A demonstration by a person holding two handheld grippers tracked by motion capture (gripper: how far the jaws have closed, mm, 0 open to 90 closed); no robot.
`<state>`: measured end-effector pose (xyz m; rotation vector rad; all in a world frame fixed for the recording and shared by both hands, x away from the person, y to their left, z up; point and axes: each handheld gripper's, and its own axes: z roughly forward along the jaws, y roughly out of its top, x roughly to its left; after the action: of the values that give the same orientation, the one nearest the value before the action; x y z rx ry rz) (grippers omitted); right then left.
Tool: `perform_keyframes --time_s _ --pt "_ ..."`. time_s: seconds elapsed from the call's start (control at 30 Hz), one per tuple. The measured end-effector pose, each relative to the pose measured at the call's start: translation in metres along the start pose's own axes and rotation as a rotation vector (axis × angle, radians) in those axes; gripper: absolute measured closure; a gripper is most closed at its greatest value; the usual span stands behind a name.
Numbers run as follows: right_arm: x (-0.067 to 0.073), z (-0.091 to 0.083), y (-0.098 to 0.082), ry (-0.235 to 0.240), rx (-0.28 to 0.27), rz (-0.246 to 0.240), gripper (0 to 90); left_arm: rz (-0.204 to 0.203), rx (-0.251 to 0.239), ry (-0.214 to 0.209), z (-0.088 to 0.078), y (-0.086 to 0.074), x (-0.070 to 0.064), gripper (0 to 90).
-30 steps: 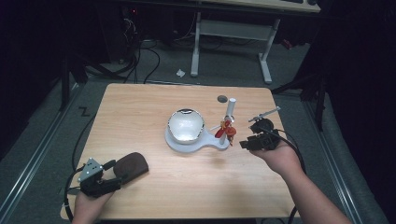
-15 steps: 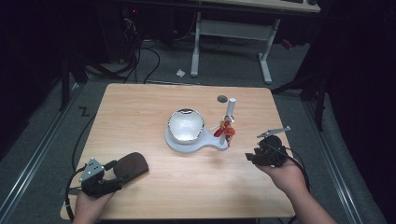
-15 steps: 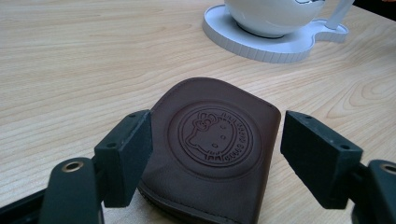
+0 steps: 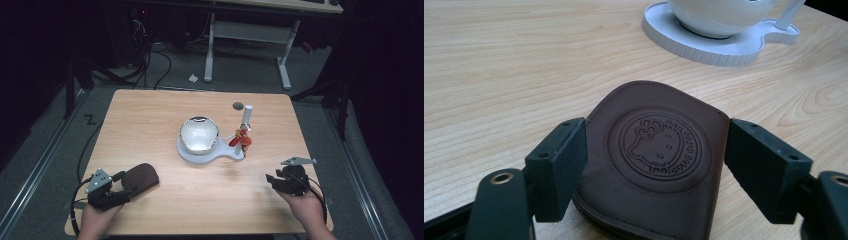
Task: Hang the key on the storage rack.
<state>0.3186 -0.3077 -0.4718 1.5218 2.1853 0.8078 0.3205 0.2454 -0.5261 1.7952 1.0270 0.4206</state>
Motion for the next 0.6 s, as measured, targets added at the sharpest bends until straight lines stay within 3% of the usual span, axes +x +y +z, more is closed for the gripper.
perform_keyframes --time_s 0.17,0.33,0.6 --pt "0.002 0.010 -0.019 -0.024 -0.047 0.020 52.9 0.012 0.000 0.001 0.003 0.002 -0.004 25.4" --pt "0.006 0.009 -0.032 -0.040 -0.118 0.023 52.5 0.019 -0.006 0.006 0.004 0.005 -0.005 25.4" --pt "0.017 0.005 -0.053 -0.078 -0.243 -0.019 52.6 0.016 -0.014 0.036 0.001 0.006 0.000 25.3"
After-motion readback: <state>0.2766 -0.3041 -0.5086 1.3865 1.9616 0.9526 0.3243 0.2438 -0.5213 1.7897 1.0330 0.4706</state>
